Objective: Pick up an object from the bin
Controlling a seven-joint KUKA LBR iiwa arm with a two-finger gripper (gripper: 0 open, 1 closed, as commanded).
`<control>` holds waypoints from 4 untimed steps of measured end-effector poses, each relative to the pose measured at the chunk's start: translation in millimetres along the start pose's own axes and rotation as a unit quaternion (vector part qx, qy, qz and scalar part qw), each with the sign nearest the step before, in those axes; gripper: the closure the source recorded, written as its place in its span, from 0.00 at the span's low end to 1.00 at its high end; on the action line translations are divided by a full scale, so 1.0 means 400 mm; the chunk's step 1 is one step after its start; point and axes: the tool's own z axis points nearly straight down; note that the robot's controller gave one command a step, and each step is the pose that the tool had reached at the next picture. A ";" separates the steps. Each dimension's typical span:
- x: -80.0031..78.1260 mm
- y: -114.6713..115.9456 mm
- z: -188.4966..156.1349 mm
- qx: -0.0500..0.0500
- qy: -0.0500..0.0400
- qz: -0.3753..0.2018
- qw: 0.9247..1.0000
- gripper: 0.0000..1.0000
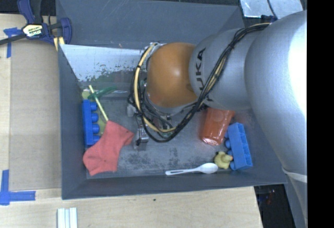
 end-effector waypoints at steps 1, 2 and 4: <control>-0.029 0.082 0.006 0.000 -0.001 -0.087 0.996 0.00; 0.000 0.094 0.007 0.000 -0.001 -0.054 0.999 0.00; 0.055 0.179 0.009 0.001 0.001 -0.308 0.951 0.00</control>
Offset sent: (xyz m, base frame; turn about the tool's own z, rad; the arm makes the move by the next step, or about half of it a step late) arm -0.0122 0.0151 -0.0034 0.0260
